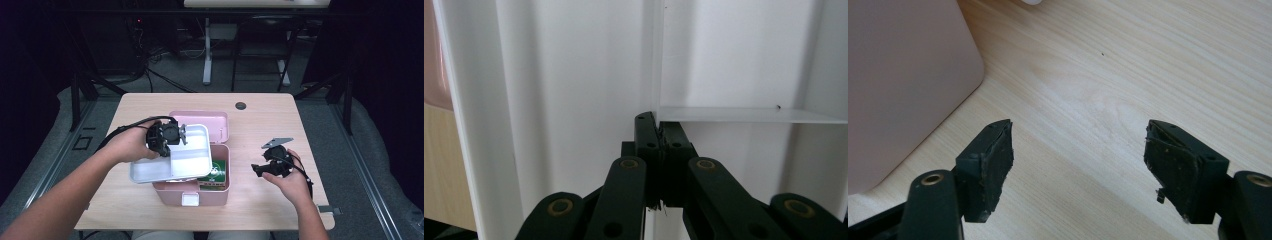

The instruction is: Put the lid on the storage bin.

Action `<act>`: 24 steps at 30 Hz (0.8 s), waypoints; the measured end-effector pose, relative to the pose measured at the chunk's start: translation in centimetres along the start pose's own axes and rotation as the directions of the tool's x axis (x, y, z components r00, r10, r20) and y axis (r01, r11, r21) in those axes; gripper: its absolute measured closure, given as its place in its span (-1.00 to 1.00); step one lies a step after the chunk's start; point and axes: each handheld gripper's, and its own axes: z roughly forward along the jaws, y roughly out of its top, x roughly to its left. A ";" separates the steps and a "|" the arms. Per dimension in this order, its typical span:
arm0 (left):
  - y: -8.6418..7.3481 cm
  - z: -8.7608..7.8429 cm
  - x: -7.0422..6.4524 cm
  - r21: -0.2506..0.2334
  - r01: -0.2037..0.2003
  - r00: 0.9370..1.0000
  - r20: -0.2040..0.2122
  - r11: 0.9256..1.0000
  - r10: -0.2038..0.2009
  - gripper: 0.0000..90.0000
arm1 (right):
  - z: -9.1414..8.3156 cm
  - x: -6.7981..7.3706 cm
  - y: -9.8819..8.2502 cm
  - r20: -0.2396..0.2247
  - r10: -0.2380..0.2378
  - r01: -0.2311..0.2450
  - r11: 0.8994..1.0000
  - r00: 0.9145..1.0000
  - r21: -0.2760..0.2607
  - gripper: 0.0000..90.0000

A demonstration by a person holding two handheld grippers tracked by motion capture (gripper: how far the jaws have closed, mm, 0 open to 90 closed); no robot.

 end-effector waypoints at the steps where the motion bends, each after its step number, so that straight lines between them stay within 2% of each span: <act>1: 0.2 -0.1 0.0 -0.004 -0.009 1.000 0.000 1.000 0.009 0.98 | 0.0 0.0 0.0 0.000 0.000 0.000 1.000 1.000 -0.001 -0.39; 2: 0.3 0.0 -0.1 -0.015 -0.006 1.000 0.002 1.000 0.006 0.98 | 0.0 0.0 0.0 0.001 0.002 -0.002 1.000 1.000 -0.002 -0.39; 10: 1.4 0.6 -0.5 -0.005 -0.051 0.999 0.009 0.999 0.051 0.98 | 0.0 0.0 0.0 0.000 0.001 -0.001 1.000 1.000 0.001 -0.39; 24: 3.5 2.2 -1.2 -0.045 -0.091 0.995 0.025 0.995 0.092 0.98 | 0.3 -0.1 -0.2 -0.003 0.001 -0.001 1.000 1.000 0.007 -0.39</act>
